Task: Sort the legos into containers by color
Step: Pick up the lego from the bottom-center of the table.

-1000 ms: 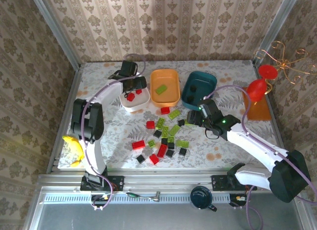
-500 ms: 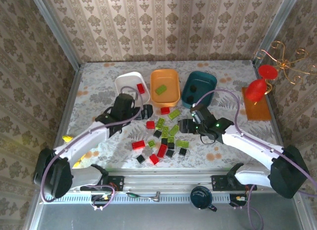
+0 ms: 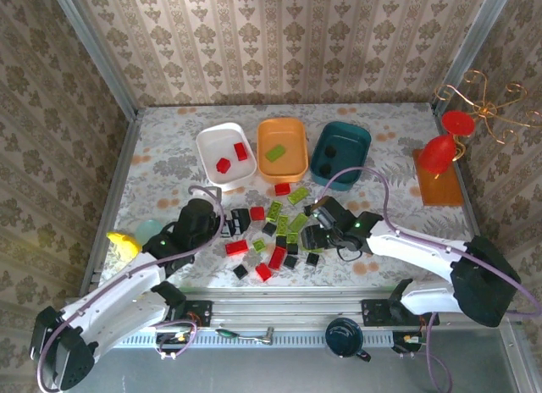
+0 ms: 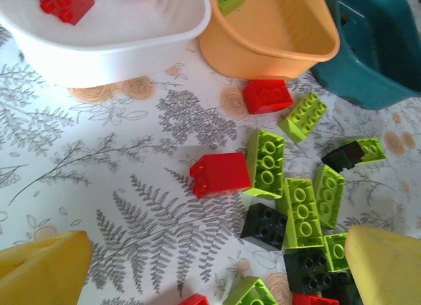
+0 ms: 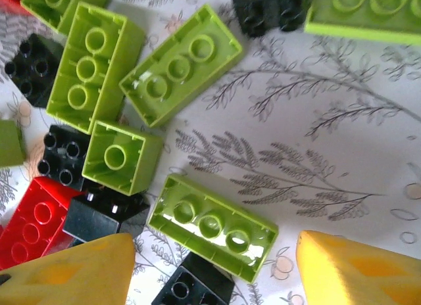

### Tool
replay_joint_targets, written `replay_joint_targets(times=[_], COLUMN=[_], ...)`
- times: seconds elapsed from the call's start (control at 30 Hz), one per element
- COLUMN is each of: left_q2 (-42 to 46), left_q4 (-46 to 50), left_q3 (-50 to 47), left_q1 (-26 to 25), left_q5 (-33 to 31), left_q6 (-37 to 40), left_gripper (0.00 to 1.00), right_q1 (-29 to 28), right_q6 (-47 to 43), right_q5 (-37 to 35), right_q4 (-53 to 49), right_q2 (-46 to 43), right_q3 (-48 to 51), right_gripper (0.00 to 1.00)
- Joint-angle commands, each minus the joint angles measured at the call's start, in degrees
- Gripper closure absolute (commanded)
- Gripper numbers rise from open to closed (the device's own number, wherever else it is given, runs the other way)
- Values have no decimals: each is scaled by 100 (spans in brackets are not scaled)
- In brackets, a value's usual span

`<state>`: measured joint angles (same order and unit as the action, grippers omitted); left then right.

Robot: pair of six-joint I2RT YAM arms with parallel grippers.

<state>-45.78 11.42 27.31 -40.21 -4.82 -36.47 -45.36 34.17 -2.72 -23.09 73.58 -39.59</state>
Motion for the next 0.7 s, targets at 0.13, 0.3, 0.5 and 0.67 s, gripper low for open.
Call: replay_joint_targets(times=[0.13, 0.3, 0.5, 0.67], left_q2=[221, 184, 207, 280], left_q4=[179, 76, 172, 238], left_q3=[-257, -344, -345, -397], left_q1=[-35, -37, -38, -39], left_q5=[-185, -179, -268, -253], left_q6=[-228, -264, -264, -273], left_gripper=[0, 0, 0, 0], right_q1=[-768, -1133, -1412, -1466], right_q6=[273, 705, 1265, 1626], right_q5=[-89, -380, -939, -1177], right_q4=[-424, -354, -306, -254], right_q2=[274, 543, 1006, 1151], right_q3=[245, 234, 10, -9], right_gripper=[33, 33, 33, 34])
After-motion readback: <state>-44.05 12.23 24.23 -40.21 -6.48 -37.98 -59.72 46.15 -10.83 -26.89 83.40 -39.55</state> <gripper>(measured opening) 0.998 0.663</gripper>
